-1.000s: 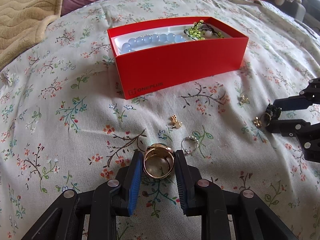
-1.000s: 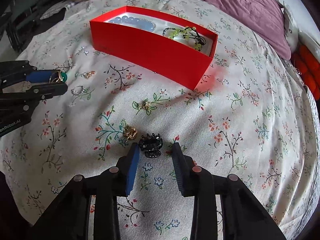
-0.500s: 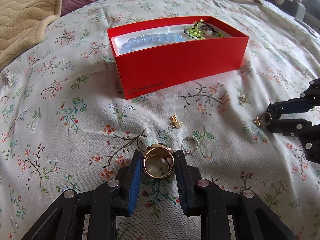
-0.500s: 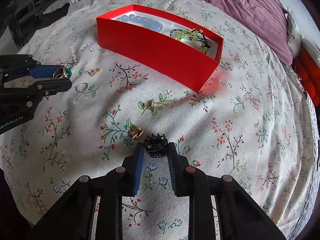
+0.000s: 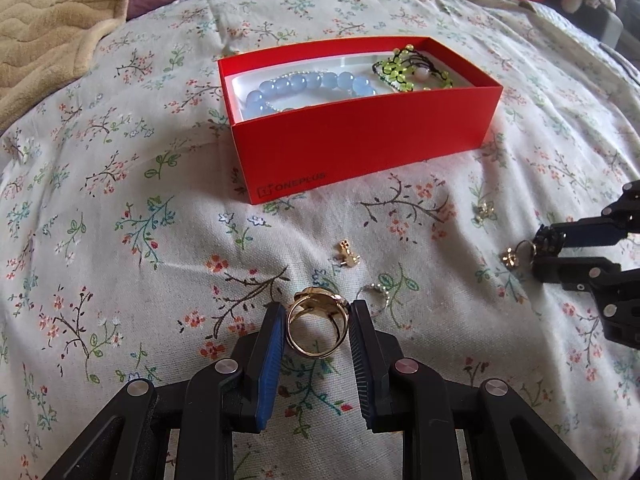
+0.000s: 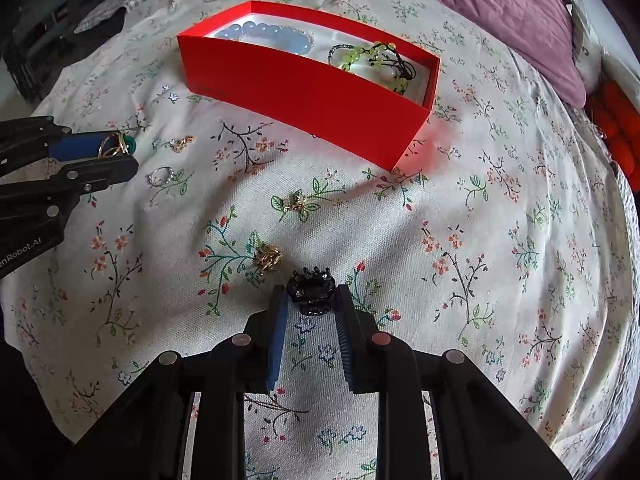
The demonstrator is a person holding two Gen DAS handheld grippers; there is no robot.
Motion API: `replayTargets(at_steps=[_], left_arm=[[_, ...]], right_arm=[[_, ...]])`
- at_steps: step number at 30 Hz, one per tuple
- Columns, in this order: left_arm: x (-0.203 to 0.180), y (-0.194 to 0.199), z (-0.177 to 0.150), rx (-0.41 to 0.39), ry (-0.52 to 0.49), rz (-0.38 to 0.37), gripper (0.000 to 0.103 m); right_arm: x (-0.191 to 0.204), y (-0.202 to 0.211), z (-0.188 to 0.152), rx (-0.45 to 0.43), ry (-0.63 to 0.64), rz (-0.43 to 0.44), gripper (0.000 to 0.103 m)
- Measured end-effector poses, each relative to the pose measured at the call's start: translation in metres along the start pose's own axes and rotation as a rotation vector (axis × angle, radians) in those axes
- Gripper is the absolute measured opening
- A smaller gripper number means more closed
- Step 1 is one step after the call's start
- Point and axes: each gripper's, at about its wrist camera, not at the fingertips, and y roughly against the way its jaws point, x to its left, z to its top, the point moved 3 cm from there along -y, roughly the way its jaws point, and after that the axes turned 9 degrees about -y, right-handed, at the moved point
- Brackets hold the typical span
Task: Organize jewelry
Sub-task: 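Grasp the black flower-shaped ring with the right tool while the left tool holds the gold ring, then carry both rings into the red box and open both tools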
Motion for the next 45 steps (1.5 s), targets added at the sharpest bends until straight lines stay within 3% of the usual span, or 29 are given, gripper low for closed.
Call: replayTargets(at_steps=[7,17,31,45], left_arm=[[-0.006,0.005,0.009,0.023,0.033,-0.01,0.026],[0.003,0.012,0.022,0.036,0.102,-0.013,0.026],[0.024,0.029,0.054,-0.018,0.214,-0.041,0.026],[0.027,0.015,0.086,-0.057,0.324,-0.053,0.026]], right_arm=[[-0.001,0.002,0.008,0.025,-0.04,0.028,0.026],[-0.009,0.018,0.027,-0.005,-0.113,0.072,0.026],[-0.04,0.05,0.058,-0.063,-0.256,0.146,0.025],[-0.057,0.051,0.089,-0.086,-0.39,0.2,0.026]])
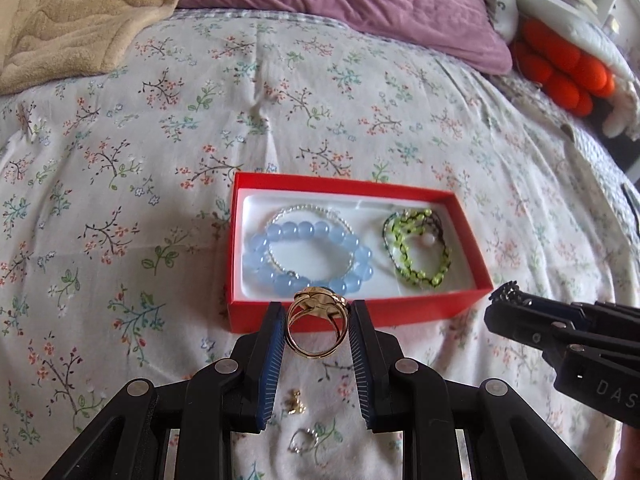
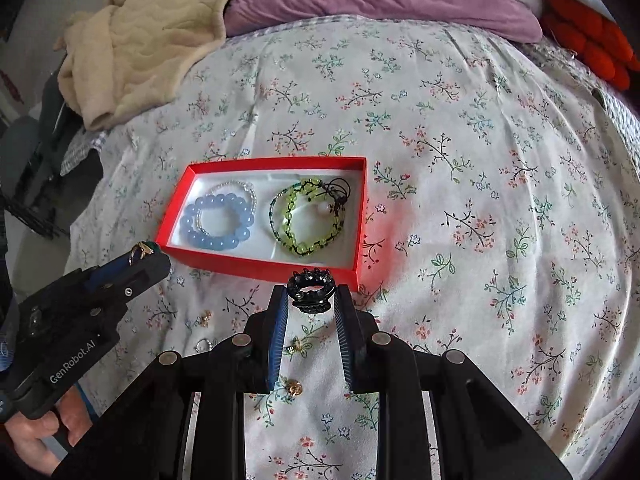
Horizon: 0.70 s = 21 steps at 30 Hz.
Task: Organize jewelry
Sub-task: 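Carry both rings into the red box and open both tools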
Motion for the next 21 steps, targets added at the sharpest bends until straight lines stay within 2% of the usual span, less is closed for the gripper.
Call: replayTargets(at_steps=[4,9,18,21], left_arm=[[-0.002,-0.006,0.007,-0.025,-0.003,0.004,0.026],[-0.007,-0.02,0.014,-0.057,-0.058,0.03,0.026],[-0.01,-0.036,0.016,-0.053,-0.12,0.079,0.027],[-0.009,-0.037,0.014,-0.037,-0.128,0.092,0.035]], right_arm=[[0.001,-0.001,0.008,-0.019,-0.007,0.011,0.026],[0.005,-0.006,0.014,-0.045,0.015,0.021,0.026],[-0.006,-0.022,0.022,-0.027,-0.002,0.009,0.026],[-0.007,-0.023,0.024,-0.027,-0.002,0.018,0.026]])
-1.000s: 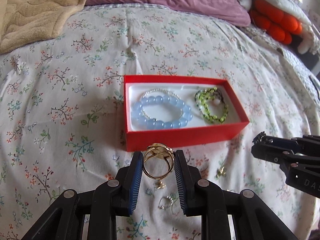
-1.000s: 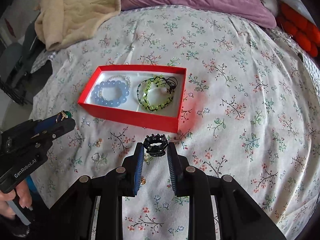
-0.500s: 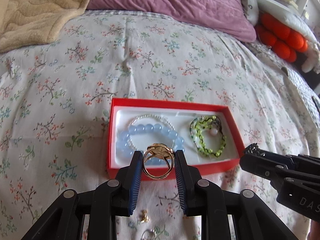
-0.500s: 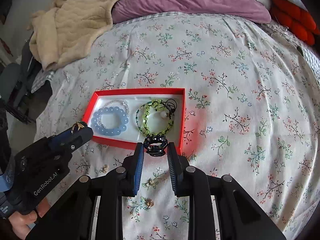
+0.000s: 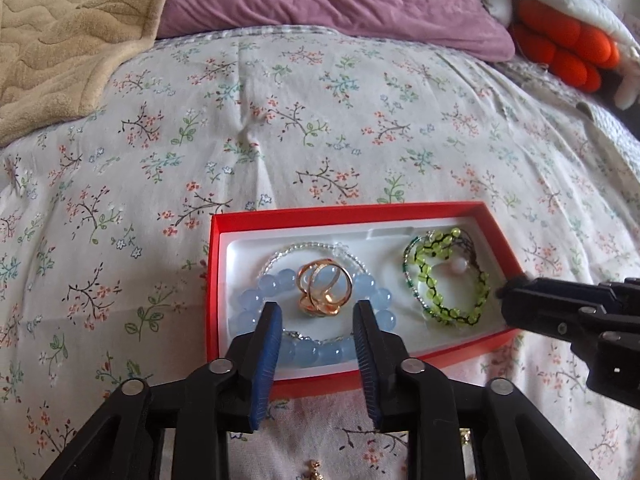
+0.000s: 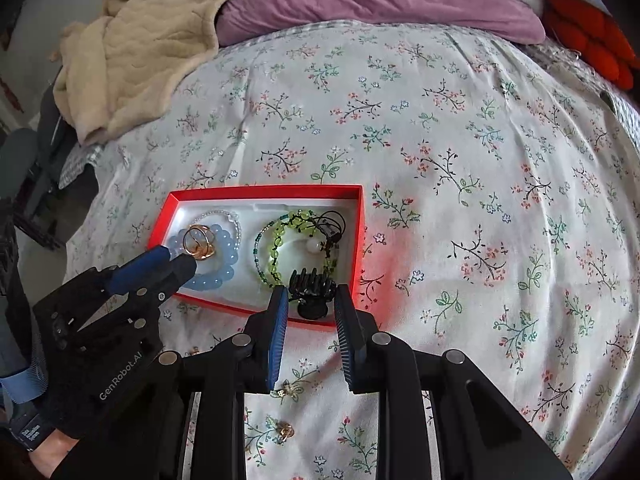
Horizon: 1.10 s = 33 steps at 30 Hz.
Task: Organize jewelry
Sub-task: 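Carry both rings into the red box and open both tools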
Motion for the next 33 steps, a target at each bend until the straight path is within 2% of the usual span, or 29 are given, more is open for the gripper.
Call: replayTargets(at_steps=[2,11,17,23,33], left_arm=[[0.001,0.001,-0.001,0.001,-0.005,0.008,0.042],[0.007,0.015,-0.005,-0.005,-0.015,0.027,0.055],[0.011,0.02,-0.01,-0.003,-0.03,0.042,0.068],[0.015,0.028,-0.018,0.009,-0.043,0.053,0.076],[0.022,0.042,-0.037,0.059,-0.037,0.07,0.085]], right_arm=[[0.0,-0.001,0.001,-0.004,0.004,-0.003,0.026],[0.001,-0.004,0.007,-0.009,-0.01,0.015,0.027],[0.002,0.0,0.006,-0.001,-0.007,0.044,0.047],[-0.002,0.015,0.005,-0.026,0.01,0.038,0.057],[-0.017,0.027,-0.011,0.013,0.024,-0.021,0.062]])
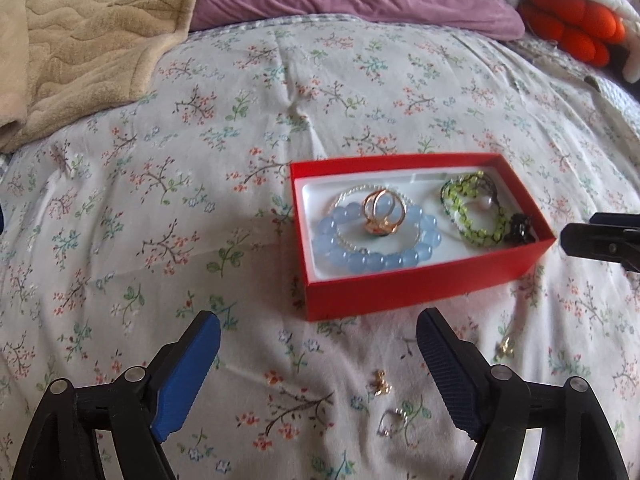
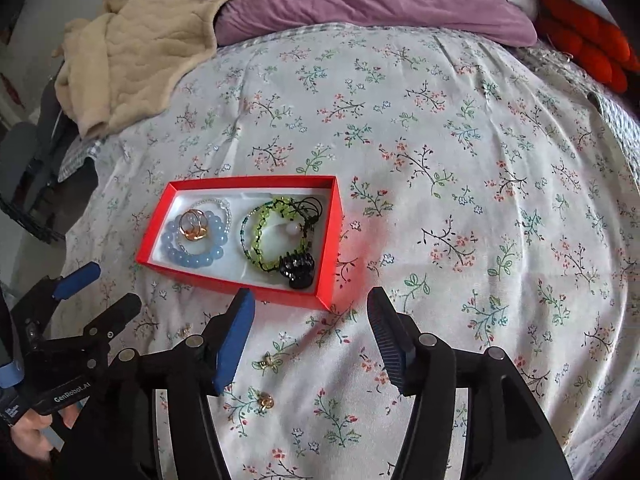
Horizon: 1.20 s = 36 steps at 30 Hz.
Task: Organize jewelry
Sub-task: 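Carry both rings into the red box and open both tools, then move the left tool toward the silver ring on the bedspread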
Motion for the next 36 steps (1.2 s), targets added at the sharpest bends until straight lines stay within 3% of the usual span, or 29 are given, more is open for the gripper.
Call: replayTargets(at_steps=[9,14,36], left_arm=[[0.005,0.004,-0.025,0.055,0.003,-0.006,0.09],[0.006,0.002,-0.039,0.09,-0.003,-0.013,0.091],[-0.01,-0.018,-0.093,0.194,-0.116,-0.023,0.091]], right_arm=[[-0.007,0.009,-0.03,0.035,0.04,-0.033,0.062],[-0.006,0.009,-0.048,0.023,0.104,-0.096,0.063],[-0.014,-0.029,-0.114,0.158,0.187,-0.173,0.066]])
